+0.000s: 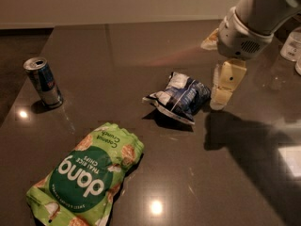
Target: Move blue chip bag near redbull can
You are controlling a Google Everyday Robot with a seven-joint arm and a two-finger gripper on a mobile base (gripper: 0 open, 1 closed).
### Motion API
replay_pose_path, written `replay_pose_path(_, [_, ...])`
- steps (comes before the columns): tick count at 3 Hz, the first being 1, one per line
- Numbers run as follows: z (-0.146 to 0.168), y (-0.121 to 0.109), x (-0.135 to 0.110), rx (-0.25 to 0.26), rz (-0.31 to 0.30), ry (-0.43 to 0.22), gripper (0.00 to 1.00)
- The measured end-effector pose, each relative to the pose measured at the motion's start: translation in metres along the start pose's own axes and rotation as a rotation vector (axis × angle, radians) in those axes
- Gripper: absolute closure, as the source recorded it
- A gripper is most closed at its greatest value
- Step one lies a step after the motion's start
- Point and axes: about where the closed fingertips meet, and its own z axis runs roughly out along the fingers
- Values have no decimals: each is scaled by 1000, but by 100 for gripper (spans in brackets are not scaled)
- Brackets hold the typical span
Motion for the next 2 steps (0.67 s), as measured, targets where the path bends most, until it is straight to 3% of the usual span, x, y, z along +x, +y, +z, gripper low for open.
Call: replay_pose_path(2, [34, 9, -33, -98, -145, -65, 0])
